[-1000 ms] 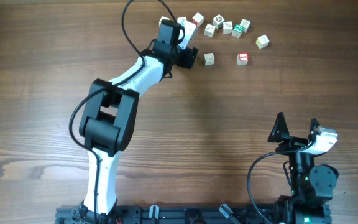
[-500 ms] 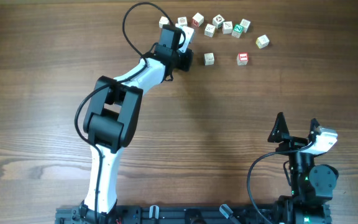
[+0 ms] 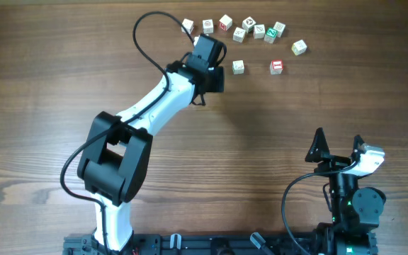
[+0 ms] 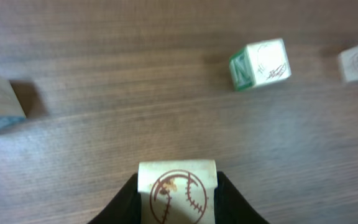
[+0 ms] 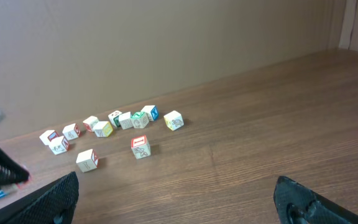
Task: Form a tower
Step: 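Carry the baseball block to the table center and release it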
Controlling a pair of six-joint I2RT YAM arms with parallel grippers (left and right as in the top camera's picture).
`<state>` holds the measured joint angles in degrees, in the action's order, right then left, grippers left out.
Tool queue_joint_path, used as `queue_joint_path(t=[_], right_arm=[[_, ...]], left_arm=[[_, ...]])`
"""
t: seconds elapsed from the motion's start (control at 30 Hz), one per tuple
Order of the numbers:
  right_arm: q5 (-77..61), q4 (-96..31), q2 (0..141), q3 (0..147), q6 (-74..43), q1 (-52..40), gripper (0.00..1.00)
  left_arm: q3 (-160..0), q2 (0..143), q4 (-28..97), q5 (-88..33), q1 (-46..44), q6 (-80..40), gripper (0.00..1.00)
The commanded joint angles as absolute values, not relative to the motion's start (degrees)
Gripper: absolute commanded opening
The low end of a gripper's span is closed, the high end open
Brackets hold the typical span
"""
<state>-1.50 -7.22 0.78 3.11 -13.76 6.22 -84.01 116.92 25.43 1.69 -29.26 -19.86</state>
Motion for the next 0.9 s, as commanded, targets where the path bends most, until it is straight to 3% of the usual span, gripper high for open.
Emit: queue_joint_path(t=[0.0,0.13,0.33,0.57,0.8,0.87], right_arm=[[-2.3,-7.1,0.4,3.4,-13.6,6.5,1.0],[-2.3,-7.1,0.4,3.4,-13.6,6.5,1.0],[-2.3,-7.1,0.4,3.4,-13.6,6.5,1.0],[-2.3,-7.1,0.4,3.4,-13.6,6.5,1.0],[-2.3,-7.1,0.4,3.4,-13.6,6.5,1.0],[-2.3,-7.1,0.4,3.4,-13.6,6.5,1.0]], left_arm=[[-78.2,117.2,21.6,1.9,-29.5,-19.4,0.23],[-74.9,117.2,18.5,-0.4,-30.5,-13.9,0.23],[-72.3,117.4,16.9,1.5,-31.0,-23.4,0.24],[-72.1,118.0,18.4,1.6,-32.7,-24.9,0.26],[-72.1,118.0,20.6,5.0,-34.4,-24.4,0.45],[-72.1,118.0,20.8,5.7,-34.4,-24.4,0.57]])
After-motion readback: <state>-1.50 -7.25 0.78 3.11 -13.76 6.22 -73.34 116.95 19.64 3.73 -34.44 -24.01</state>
